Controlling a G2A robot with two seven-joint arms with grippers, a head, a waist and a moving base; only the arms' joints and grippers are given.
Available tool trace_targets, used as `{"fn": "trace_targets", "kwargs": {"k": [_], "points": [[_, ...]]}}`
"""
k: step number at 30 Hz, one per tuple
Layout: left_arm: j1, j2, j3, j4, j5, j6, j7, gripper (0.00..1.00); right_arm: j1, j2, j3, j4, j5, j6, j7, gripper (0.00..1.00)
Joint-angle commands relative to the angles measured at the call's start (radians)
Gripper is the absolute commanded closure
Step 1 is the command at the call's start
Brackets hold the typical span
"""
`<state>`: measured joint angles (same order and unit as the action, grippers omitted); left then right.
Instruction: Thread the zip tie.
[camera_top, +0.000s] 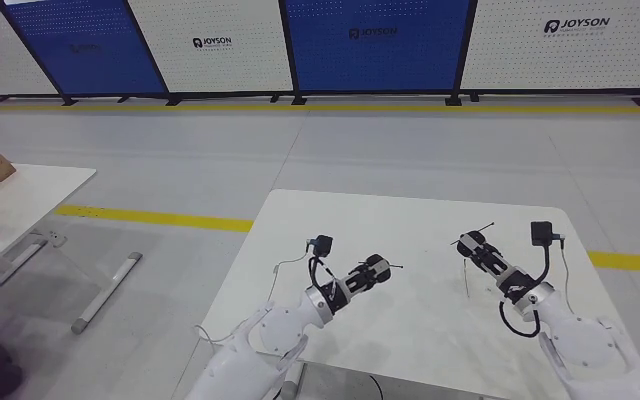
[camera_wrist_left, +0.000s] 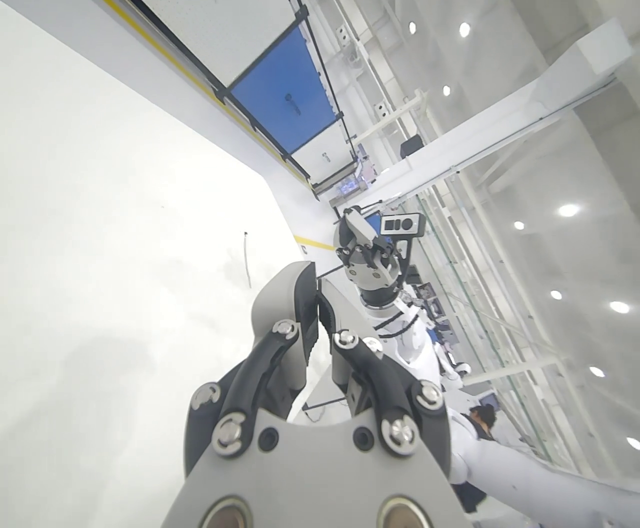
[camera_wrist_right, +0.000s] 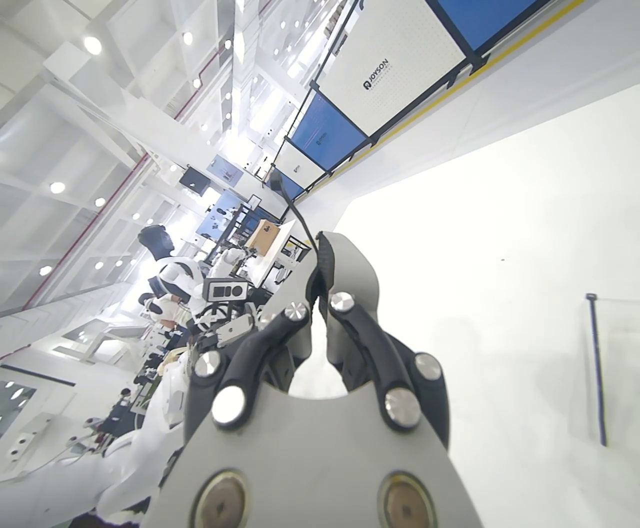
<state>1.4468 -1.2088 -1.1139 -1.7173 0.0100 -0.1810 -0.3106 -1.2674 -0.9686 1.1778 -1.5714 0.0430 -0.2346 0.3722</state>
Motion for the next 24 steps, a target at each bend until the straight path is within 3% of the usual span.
{"fn": "trace_targets", "kwargs": {"k": [1,3,5,6,9,14,18,20,24], "points": [[0.001,0.002,-0.012,-0.001,-0.033,-0.028,-0.014,1.00,0.000,0.000,0.000,0.000,0.000,0.000,0.000,1.00],[0.011,0.005,-0.033,-0.027,-0.114,-0.053,-0.046,1.00,0.000,0.000,0.000,0.000,0.000,0.000,0.000,1.00],[0.029,0.010,-0.056,-0.078,-0.079,-0.076,-0.040,1.00,0.000,0.000,0.000,0.000,0.000,0.000,0.000,1.00],[0.052,0.013,-0.064,-0.124,-0.084,-0.091,-0.042,1.00,0.000,0.000,0.000,0.000,0.000,0.000,0.000,1.00],[0.104,0.021,-0.089,-0.208,-0.078,-0.106,-0.044,1.00,0.000,0.000,0.000,0.000,0.000,0.000,0.000,1.00],[0.166,0.030,-0.121,-0.279,-0.041,-0.086,-0.030,1.00,0.000,0.000,0.000,0.000,0.000,0.000,0.000,1.00],[0.175,0.028,-0.107,-0.257,0.083,-0.047,0.054,1.00,0.000,0.000,0.000,0.000,0.000,0.000,0.000,1.00],[0.155,0.024,-0.076,-0.222,0.127,-0.038,0.083,1.00,0.000,0.000,0.000,0.000,0.000,0.000,0.000,1.00],[0.098,0.016,-0.028,-0.135,0.115,-0.037,0.072,1.00,0.000,0.000,0.000,0.000,0.000,0.000,0.000,1.00]]}}
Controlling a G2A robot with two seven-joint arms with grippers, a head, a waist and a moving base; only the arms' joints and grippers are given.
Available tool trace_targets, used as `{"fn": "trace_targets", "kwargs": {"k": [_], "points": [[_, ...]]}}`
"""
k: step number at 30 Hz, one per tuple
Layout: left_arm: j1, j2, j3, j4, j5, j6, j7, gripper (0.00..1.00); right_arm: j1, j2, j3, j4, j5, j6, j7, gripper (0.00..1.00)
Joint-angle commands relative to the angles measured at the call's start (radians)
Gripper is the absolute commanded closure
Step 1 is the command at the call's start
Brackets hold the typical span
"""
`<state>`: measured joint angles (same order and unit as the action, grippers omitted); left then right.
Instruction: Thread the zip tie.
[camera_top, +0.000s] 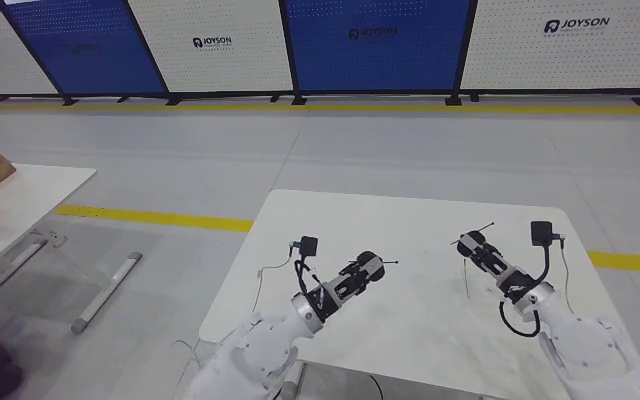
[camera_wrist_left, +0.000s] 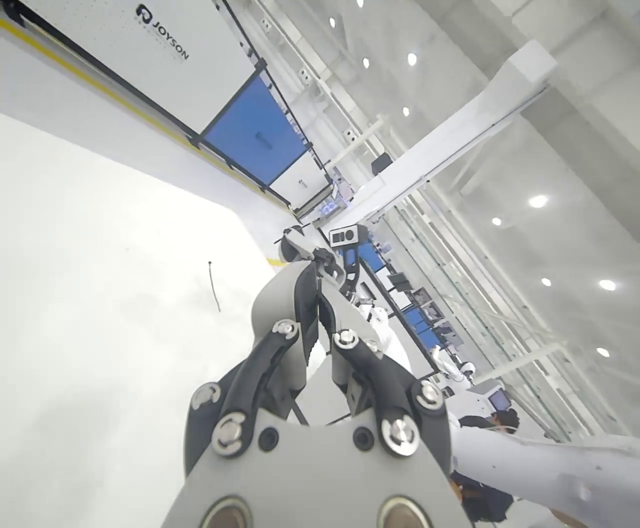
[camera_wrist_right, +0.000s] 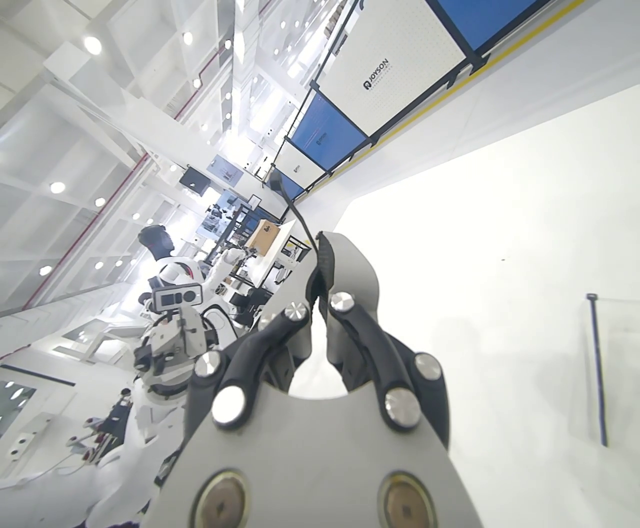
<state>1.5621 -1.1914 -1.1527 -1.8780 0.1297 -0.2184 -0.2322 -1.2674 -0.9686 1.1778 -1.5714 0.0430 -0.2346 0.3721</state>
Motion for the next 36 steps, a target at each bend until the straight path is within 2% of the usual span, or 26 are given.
{"fn": "trace_targets", "kwargs": {"k": [1,3,5,6,12,15,18,22,25,31,36], "points": [[-0.028,-0.003,0.022,0.044,-0.021,-0.001,-0.021,1.00,0.000,0.000,0.000,0.000,0.000,0.000,0.000,1.00],[-0.055,-0.004,0.033,0.080,-0.046,-0.009,-0.066,1.00,0.000,0.000,0.000,0.000,0.000,0.000,0.000,1.00],[-0.063,-0.004,0.042,0.100,-0.138,-0.012,-0.136,1.00,0.000,0.000,0.000,0.000,0.000,0.000,0.000,1.00],[-0.072,-0.002,0.032,0.109,-0.174,-0.008,-0.175,1.00,0.000,0.000,0.000,0.000,0.000,0.000,0.000,1.00],[-0.072,-0.002,0.032,0.109,-0.174,-0.008,-0.175,1.00,-0.006,-0.001,0.000,-0.004,-0.007,0.003,-0.009,1.00],[-0.072,-0.002,0.032,0.109,-0.174,-0.008,-0.175,1.00,-0.035,-0.006,-0.005,-0.027,-0.050,-0.018,-0.068,1.00],[-0.072,-0.002,0.032,0.109,-0.174,-0.008,-0.175,1.00,-0.070,-0.012,-0.010,-0.046,-0.044,-0.048,-0.110,1.00],[-0.072,-0.002,0.032,0.109,-0.174,-0.008,-0.175,1.00,-0.117,-0.018,-0.020,-0.075,-0.086,-0.057,-0.171,1.00],[-0.072,-0.002,0.032,0.109,-0.174,-0.008,-0.175,1.00,-0.141,-0.021,-0.032,-0.094,-0.110,-0.021,-0.165,1.00],[-0.072,-0.002,0.032,0.109,-0.174,-0.008,-0.175,1.00,-0.141,-0.021,-0.032,-0.094,-0.110,-0.021,-0.165,1.00],[-0.085,-0.009,0.036,0.114,-0.169,-0.010,-0.064,1.00,-0.141,-0.021,-0.032,-0.094,-0.110,-0.021,-0.165,1.00]]}}
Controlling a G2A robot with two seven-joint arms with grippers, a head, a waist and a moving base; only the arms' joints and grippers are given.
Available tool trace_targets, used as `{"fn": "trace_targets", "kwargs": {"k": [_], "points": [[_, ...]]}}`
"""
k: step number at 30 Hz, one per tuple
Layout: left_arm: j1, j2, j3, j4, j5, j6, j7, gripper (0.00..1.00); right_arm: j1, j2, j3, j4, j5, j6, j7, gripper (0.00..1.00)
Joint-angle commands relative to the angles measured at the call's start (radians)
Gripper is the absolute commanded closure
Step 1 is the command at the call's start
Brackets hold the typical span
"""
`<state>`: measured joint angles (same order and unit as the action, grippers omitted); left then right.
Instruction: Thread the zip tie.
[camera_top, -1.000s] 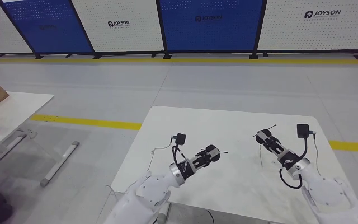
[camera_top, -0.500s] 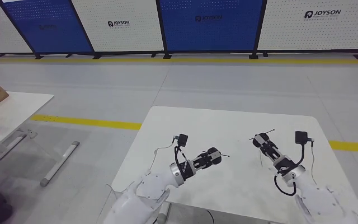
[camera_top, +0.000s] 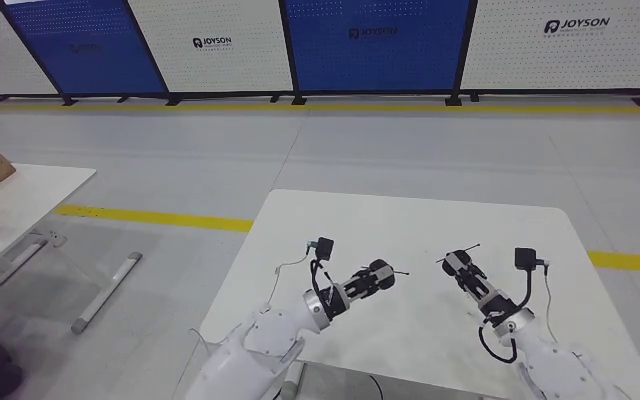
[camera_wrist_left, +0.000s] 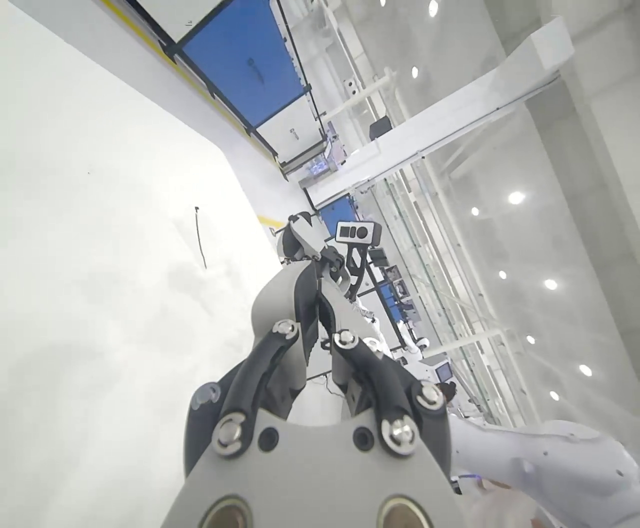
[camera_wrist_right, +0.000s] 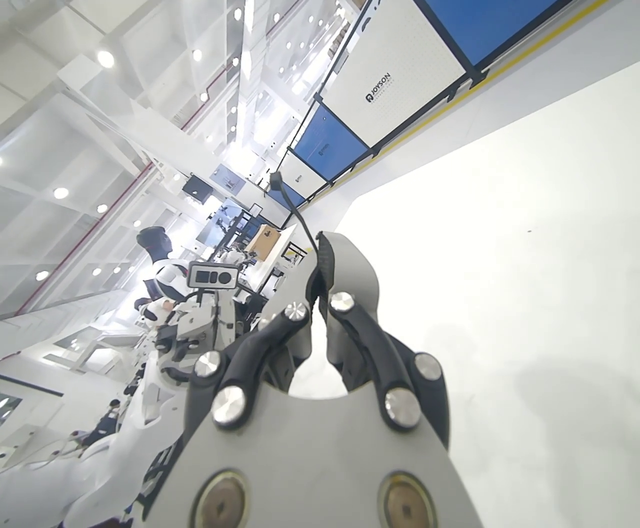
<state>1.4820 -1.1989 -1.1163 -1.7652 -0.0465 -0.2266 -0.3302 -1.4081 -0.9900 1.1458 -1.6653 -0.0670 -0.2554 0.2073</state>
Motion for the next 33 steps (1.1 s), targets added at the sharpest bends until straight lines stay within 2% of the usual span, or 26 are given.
{"fn": "trace_targets", "kwargs": {"k": [1,3,6,15,23,33], "points": [[-0.009,-0.003,0.003,0.003,0.018,-0.002,0.053,1.00,0.000,0.000,0.000,0.000,0.000,0.000,0.000,1.00],[-0.023,-0.006,0.014,0.014,0.073,0.005,0.092,1.00,0.000,0.000,0.000,0.000,0.000,0.000,0.000,1.00],[-0.067,-0.014,0.055,0.067,0.067,0.046,0.071,1.00,0.000,0.000,0.000,0.000,0.000,0.000,0.000,1.00],[-0.067,-0.014,0.055,0.067,0.067,0.046,0.071,1.00,-0.006,-0.003,-0.005,-0.009,0.009,-0.001,0.001,1.00],[-0.067,-0.014,0.055,0.067,0.067,0.046,0.071,1.00,-0.024,-0.027,-0.069,-0.060,-0.095,0.001,-0.102,1.00],[-0.067,-0.014,0.055,0.067,0.067,0.046,0.071,1.00,-0.026,-0.028,-0.070,-0.063,-0.094,0.001,-0.105,1.00]]}}
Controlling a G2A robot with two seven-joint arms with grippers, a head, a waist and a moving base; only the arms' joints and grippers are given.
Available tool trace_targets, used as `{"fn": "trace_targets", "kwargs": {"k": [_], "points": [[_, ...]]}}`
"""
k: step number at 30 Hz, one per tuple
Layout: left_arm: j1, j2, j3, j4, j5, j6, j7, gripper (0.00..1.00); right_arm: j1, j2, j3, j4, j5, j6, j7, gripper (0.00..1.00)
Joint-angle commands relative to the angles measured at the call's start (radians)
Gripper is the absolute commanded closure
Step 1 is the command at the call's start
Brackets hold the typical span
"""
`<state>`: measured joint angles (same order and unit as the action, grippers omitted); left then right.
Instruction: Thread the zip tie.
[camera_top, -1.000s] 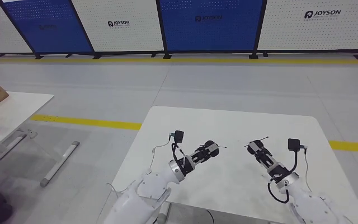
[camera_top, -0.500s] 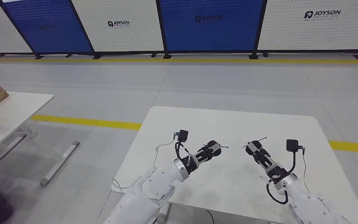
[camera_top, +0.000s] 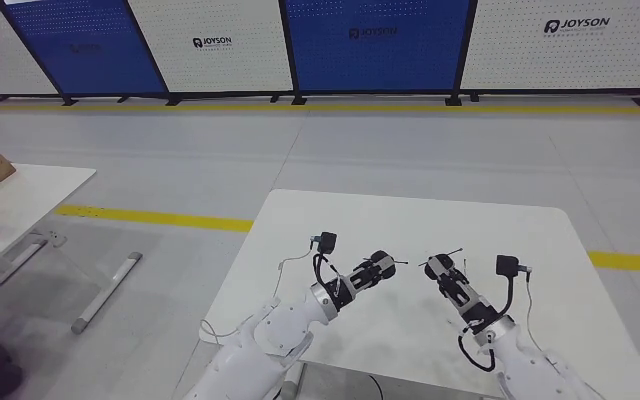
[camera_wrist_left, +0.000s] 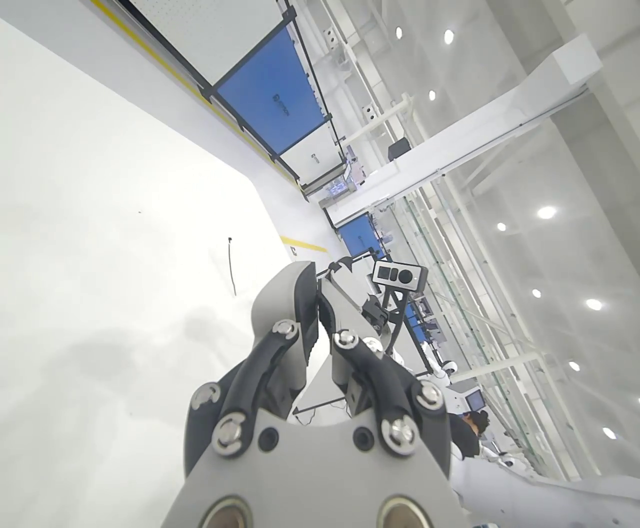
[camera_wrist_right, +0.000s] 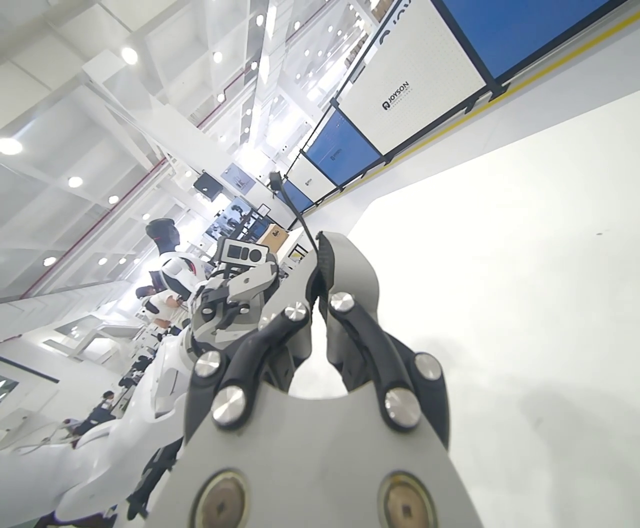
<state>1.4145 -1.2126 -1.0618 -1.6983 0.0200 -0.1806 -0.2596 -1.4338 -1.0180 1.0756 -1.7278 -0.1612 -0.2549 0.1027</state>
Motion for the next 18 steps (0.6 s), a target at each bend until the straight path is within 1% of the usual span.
{"fn": "trace_targets", "kwargs": {"k": [1,6,9,15,18], "points": [[0.000,0.000,0.000,0.000,0.000,0.000,0.000,1.00,0.000,0.000,0.000,0.000,0.000,0.000,0.000,1.00],[0.000,0.000,0.000,0.000,0.000,0.000,0.000,1.00,-0.003,-0.006,-0.001,-0.010,0.032,0.007,0.005,1.00],[0.000,0.000,0.000,0.000,0.000,0.000,0.000,1.00,-0.007,-0.011,0.004,-0.022,0.049,0.001,0.003,1.00],[0.000,0.000,0.000,0.000,0.000,0.000,0.000,1.00,-0.007,-0.020,-0.005,-0.026,0.041,0.006,0.005,1.00],[0.000,0.000,0.000,0.000,0.000,0.000,0.000,1.00,-0.007,-0.020,-0.005,-0.026,0.041,0.006,0.005,1.00]]}}
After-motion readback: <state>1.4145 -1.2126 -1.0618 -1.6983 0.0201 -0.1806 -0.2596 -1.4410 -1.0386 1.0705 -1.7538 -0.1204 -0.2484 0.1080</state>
